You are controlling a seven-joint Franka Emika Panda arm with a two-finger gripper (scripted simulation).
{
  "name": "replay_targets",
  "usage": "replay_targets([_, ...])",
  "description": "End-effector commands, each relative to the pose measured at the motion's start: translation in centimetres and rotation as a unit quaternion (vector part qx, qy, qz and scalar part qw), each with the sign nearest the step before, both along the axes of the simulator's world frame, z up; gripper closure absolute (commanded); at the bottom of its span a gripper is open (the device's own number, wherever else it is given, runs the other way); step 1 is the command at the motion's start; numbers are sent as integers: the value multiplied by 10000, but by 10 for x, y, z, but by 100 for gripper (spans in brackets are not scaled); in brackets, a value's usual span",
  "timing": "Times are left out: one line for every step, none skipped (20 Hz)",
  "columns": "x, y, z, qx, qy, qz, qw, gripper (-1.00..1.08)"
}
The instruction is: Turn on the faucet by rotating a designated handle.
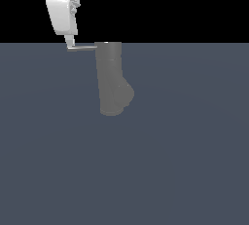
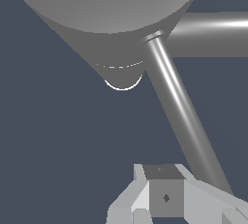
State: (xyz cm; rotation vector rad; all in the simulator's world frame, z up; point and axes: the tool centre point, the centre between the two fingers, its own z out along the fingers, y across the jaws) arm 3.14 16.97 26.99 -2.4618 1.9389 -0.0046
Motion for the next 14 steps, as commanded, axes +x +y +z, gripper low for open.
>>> replay_targets([-9, -6, 0, -21, 38, -26, 10000, 108])
replay_targets([-12, -7, 0, -21, 38, -26, 10000, 108])
replay_targets([-14, -8, 0, -21, 38, -26, 10000, 108])
replay_targets([-17, -8, 0, -21, 38, -26, 10000, 108])
replay_targets([-19, -9, 0, -21, 38, -26, 10000, 108])
replay_targets([-22, -10, 0, -21, 38, -26, 10000, 108])
replay_targets([-25, -11, 0, -22, 36, -28, 10000, 108])
replay_targets([-25, -11, 0, -22, 36, -28, 10000, 108])
replay_targets([-21, -3, 0, -17, 4, 26, 10000, 108])
replay_targets([-23, -6, 0, -17, 4, 26, 10000, 108])
replay_targets([-25, -10, 0, -17, 7, 22, 10000, 108])
replay_targets([-27, -13, 0, -17, 7, 22, 10000, 108])
replay_targets([-29, -17, 0, -17, 9, 19, 10000, 108])
replay_targets([-31, -21, 0, -17, 11, 16, 10000, 108])
